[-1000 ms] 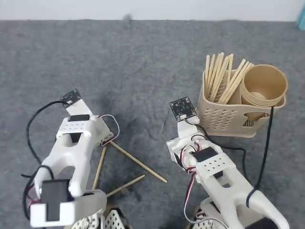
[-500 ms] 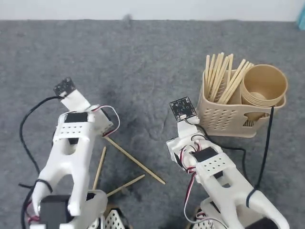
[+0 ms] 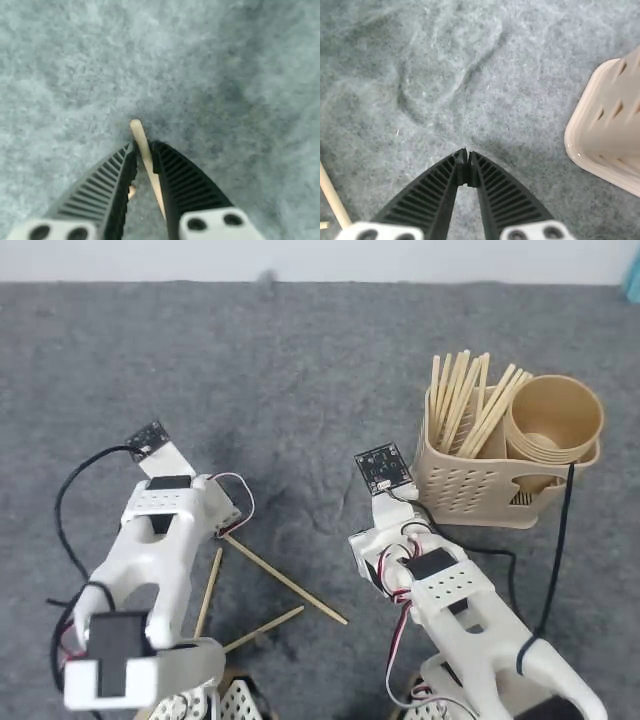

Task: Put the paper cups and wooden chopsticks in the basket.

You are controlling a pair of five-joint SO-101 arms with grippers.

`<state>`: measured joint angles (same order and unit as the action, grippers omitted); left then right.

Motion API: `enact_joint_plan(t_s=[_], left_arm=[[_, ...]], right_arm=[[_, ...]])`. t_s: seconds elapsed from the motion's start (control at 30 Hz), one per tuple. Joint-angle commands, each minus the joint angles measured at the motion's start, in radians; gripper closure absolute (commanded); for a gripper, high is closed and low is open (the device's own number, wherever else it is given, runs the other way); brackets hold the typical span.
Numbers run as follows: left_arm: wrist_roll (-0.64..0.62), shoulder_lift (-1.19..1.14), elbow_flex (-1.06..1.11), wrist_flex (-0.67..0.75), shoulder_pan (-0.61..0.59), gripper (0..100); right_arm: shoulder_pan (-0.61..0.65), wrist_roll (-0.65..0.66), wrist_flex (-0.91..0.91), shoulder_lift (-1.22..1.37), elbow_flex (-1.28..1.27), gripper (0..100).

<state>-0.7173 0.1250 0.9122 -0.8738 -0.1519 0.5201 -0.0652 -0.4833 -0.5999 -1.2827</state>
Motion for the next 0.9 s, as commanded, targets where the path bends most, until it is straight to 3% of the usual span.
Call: enact_joint_plan(t_s=[0.0, 0.4, 0.77, 0.87], left_arm=[[-0.009, -0.023, -0.045, 0.054, -0.006, 95], [-0.008, 0.028, -0.047, 0.086, 0.014, 99], [0.006, 0.592, -0.094, 0.058, 0.12, 99], [0.078, 0.755, -0.094, 0.06, 0.192, 99]], right_arm=[[0.008, 0.011, 0.024, 0.007, 0.068, 99.1], [0.008, 0.035, 0.025, 0.007, 0.068, 99.1], [0.008, 0.035, 0.027, 0.007, 0.068, 99.1], [0.008, 0.035, 0.027, 0.007, 0.068, 99.1]])
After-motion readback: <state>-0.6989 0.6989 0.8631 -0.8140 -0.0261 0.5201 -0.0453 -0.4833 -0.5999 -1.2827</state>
